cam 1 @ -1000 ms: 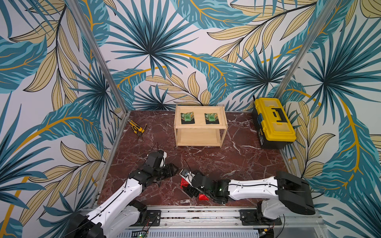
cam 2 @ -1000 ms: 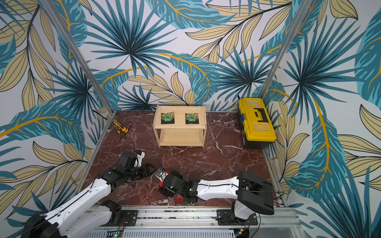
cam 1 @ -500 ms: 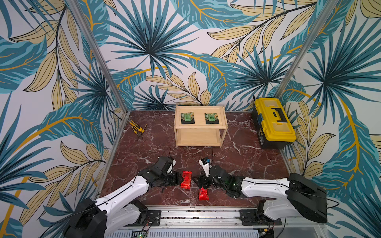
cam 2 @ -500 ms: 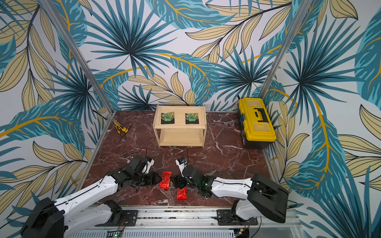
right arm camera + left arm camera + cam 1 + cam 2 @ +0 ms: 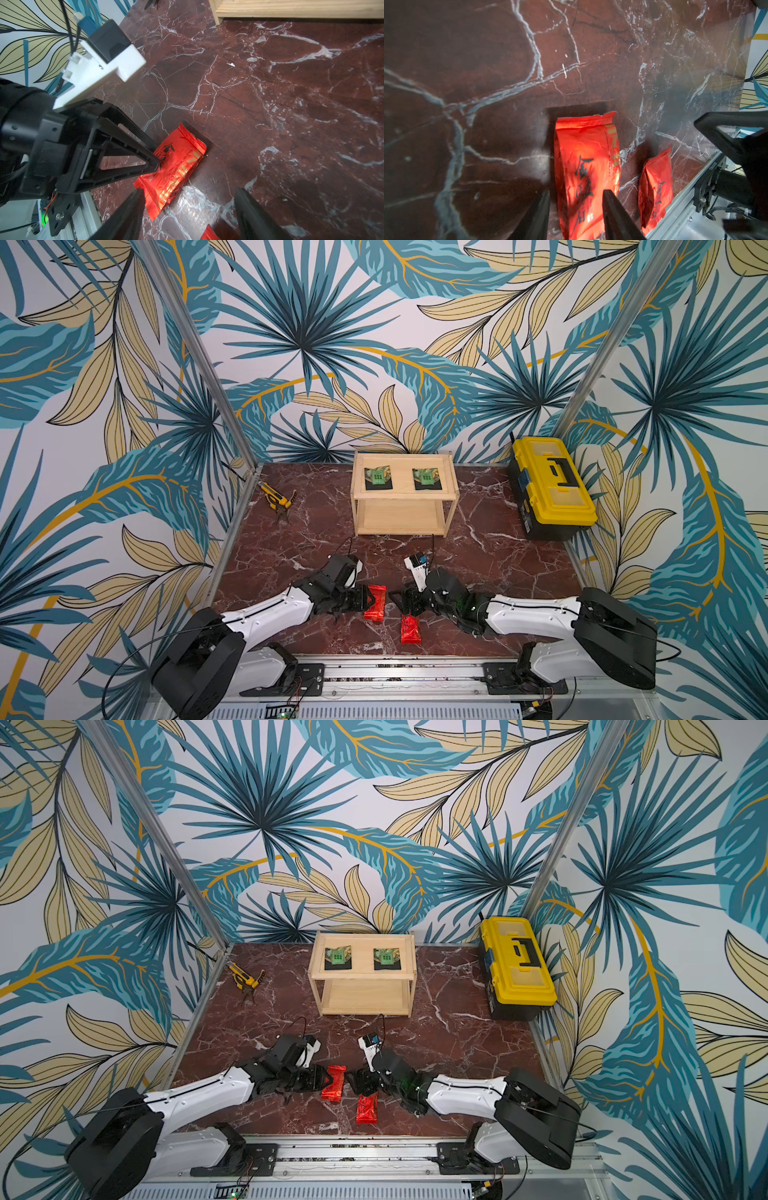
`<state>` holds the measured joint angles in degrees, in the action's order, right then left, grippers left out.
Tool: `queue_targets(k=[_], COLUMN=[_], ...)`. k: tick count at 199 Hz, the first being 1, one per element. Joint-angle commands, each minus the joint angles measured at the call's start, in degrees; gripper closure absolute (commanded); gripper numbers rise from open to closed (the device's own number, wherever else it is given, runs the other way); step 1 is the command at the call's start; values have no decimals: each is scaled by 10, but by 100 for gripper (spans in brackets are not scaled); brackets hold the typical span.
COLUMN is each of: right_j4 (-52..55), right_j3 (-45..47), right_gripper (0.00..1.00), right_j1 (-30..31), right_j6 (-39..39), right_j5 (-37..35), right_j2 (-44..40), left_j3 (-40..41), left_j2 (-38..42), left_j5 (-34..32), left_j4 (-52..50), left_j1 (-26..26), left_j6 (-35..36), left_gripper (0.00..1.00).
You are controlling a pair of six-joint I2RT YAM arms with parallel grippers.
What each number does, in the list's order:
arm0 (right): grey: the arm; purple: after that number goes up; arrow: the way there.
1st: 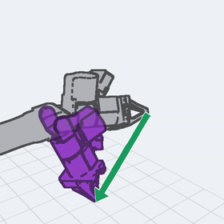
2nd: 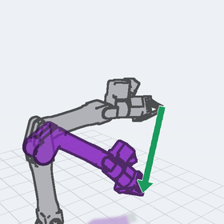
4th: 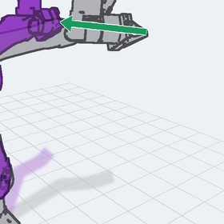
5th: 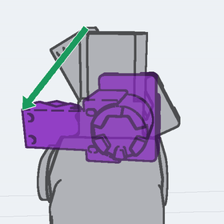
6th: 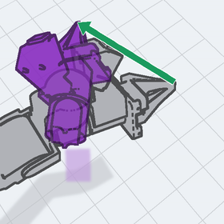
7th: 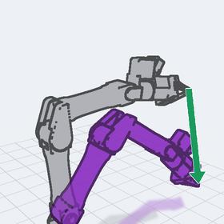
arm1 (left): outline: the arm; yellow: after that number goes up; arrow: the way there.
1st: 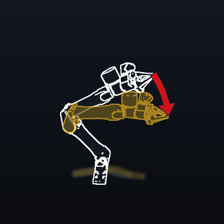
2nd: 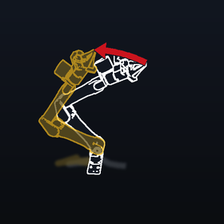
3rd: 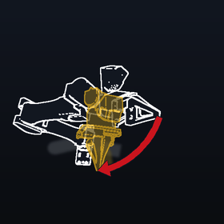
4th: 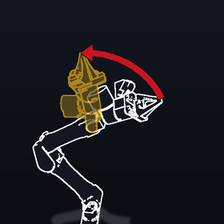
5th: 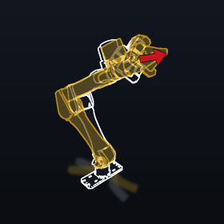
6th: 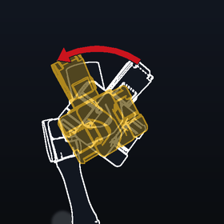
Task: Place the tea bags on the shelf by color
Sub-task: Pick up the tea bag from the center of the board.
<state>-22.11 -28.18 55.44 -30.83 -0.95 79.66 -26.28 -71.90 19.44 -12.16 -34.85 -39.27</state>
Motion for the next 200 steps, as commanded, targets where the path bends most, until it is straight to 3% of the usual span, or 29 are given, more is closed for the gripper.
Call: queue_targets(k=[1,110,134,162,200], right_j4=[24,102,104,4,-132], right_j3=[-6,-47,-51,-13,35], right_gripper=[28,29,29,29,29], right_j1=[-3,-14,-26,-54,-78], right_j6=[4,-2,-83,-212,-319], right_j5=[4,0,4,43,89], right_j2=[-6,-48,-82,-110,-109], left_j3=[17,33,25,42,55], left_j2=[-28,2,73,159,173], left_j5=[11,22,26,-3,-24], left_j4=[51,66,67,132,222], left_j1=[-1,-1,5,16,18], left_j6=[-6,-31,-60,-130,-182], left_gripper=[58,88,90,92,97])
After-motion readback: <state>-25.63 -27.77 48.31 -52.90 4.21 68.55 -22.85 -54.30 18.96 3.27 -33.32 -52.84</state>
